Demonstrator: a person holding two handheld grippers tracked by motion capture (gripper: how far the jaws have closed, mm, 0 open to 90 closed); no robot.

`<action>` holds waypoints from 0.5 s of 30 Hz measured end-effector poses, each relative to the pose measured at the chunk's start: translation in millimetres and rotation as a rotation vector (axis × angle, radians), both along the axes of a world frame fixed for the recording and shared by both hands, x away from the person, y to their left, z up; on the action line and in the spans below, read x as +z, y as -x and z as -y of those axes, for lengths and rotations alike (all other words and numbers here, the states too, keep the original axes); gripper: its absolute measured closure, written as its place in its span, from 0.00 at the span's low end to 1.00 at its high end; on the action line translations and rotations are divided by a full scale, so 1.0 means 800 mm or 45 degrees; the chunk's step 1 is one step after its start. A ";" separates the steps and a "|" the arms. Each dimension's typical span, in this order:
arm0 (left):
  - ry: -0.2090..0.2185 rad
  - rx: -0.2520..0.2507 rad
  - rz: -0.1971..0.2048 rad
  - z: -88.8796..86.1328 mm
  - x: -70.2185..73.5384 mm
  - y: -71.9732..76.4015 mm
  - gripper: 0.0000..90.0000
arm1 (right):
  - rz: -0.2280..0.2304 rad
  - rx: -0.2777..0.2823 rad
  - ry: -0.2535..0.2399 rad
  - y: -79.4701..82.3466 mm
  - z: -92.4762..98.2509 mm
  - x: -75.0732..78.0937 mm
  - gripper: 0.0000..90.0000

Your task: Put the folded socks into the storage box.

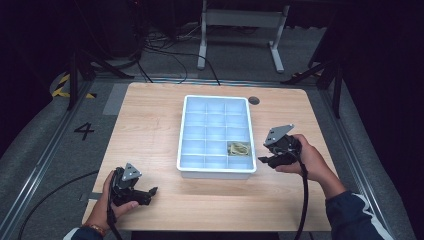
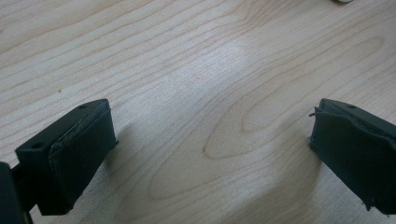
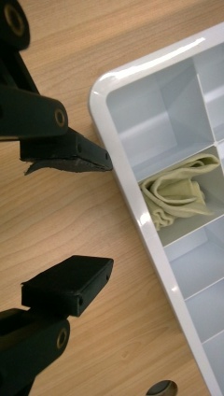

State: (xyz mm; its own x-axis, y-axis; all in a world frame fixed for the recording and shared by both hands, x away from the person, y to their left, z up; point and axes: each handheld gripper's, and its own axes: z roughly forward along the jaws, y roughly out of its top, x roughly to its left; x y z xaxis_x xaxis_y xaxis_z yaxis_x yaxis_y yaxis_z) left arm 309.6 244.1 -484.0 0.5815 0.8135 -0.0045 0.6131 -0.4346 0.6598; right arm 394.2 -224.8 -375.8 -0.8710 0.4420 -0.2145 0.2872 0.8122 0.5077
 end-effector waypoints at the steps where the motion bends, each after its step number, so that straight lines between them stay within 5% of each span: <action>1: -0.001 -0.001 0.000 0.000 0.000 0.000 0.00 | 0.001 -0.004 0.001 0.001 0.002 -0.001 0.52; 15: -0.002 0.000 0.000 0.000 0.000 0.000 0.00 | -0.006 -0.048 -0.011 0.018 0.029 -0.021 0.51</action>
